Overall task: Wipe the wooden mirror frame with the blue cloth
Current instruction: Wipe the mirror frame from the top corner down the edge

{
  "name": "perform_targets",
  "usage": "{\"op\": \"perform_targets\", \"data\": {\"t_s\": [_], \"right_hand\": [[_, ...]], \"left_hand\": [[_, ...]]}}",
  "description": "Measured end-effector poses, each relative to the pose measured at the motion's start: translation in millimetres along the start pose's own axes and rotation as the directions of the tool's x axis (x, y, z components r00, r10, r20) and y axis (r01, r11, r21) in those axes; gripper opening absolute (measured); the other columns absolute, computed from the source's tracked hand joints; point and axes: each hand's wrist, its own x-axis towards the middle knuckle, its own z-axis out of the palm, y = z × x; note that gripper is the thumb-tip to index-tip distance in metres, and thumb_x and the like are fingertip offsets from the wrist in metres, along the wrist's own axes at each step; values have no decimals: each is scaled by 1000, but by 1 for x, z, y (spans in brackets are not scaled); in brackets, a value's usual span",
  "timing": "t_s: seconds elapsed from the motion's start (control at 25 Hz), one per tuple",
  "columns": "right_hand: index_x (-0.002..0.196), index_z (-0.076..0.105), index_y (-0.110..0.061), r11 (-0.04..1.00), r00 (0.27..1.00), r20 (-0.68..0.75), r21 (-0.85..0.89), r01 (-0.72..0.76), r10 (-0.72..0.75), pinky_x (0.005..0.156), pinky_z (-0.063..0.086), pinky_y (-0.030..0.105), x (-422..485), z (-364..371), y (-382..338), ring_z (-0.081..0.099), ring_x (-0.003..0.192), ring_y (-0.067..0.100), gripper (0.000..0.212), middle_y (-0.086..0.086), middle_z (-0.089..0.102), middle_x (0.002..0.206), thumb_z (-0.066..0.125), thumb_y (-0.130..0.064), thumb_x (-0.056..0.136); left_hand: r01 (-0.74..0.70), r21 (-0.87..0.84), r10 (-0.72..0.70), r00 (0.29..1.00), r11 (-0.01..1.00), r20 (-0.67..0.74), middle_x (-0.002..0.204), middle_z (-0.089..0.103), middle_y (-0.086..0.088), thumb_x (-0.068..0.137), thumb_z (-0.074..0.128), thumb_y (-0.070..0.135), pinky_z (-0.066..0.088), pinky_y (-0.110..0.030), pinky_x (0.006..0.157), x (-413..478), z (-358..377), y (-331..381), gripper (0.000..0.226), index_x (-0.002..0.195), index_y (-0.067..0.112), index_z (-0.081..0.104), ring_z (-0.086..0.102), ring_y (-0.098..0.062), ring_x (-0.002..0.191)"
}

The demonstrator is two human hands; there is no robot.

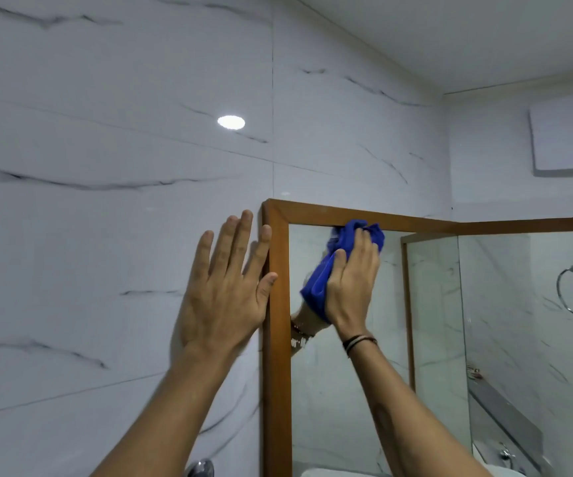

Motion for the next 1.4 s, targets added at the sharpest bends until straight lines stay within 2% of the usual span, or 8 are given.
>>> {"op": "perform_targets", "data": {"t_s": [0.16, 0.24, 0.36, 0.56, 0.76, 0.96, 1.24, 1.4], "right_hand": [[175, 30, -22, 891, 885, 120, 0, 453, -450, 146, 3, 35, -37, 27, -11, 14, 177, 21, 59, 0, 30, 185, 34, -36, 118], [174, 32, -17, 926, 920, 122, 0, 376, -374, 147, 6, 41, -23, 13, 4, 17, 176, 25, 57, 4, 31, 184, 34, -30, 119], [175, 27, -12, 997, 997, -9, 21, -79, 80, 144, 14, 59, -4, -4, 13, 15, 176, 31, 57, 8, 27, 185, 35, -26, 121], [176, 27, -21, 891, 882, 149, -5, 454, -448, 146, 2, 37, -31, 23, -6, 11, 178, 22, 63, 0, 26, 187, 33, -38, 116], [176, 26, -15, 999, 999, -10, -1, -39, 39, 144, 14, 59, -11, 7, 4, 12, 177, 31, 69, 5, 25, 186, 31, -40, 112], [176, 27, -17, 874, 863, 181, -29, 485, -472, 146, 7, 50, -28, 16, -6, 9, 178, 27, 64, 3, 23, 187, 36, -37, 116], [177, 20, -35, 878, 865, 162, 19, 479, -475, 147, 5, 48, -73, 15, 32, 9, 178, 24, 62, -8, 18, 188, 36, -37, 117], [177, 14, -40, 864, 846, 248, -62, 500, -472, 138, 18, 62, -169, -13, 84, 3, 178, 21, 58, -14, 8, 189, 27, -46, 120]], "left_hand": [[22, 12, -22, 1000, 1000, -12, 188, -12, -21, 120, 6, 56, 11, -59, 142, -1, 1, 2, 75, 182, 16, -5, -6, -36, 176], [33, 13, -33, 999, 999, 19, 188, -17, -21, 119, 2, 58, 10, -59, 142, -2, -4, 1, 76, 182, 18, -9, -9, -37, 176], [38, 38, -40, 998, 999, 54, 186, -24, -20, 114, -14, 59, 5, -58, 142, -3, -5, 1, 79, 180, 16, -17, -14, -36, 175], [48, -5, -48, 999, 999, -11, 188, -17, -19, 119, 1, 57, 9, -56, 143, 0, 2, 2, 76, 182, 14, -9, -8, -34, 176], [20, -10, -20, 1000, 1000, -2, 189, -13, -18, 119, 9, 58, 11, -55, 143, 0, 1, 3, 78, 182, 14, -6, -6, -33, 176], [11, 6, -11, 1000, 1000, -8, 189, -11, -16, 122, 9, 50, 12, -54, 143, 1, 3, 4, 73, 182, 12, -9, -5, -31, 177], [27, -22, -27, 1000, 999, -10, 190, -9, -17, 122, 9, 50, 13, -54, 143, -1, 4, 7, 73, 182, 12, -7, -3, -32, 177], [52, -28, -52, 999, 998, 13, 189, -12, -15, 123, 9, 50, 12, -54, 143, 0, -1, 9, 73, 181, 12, -10, -6, -32, 176]]}}
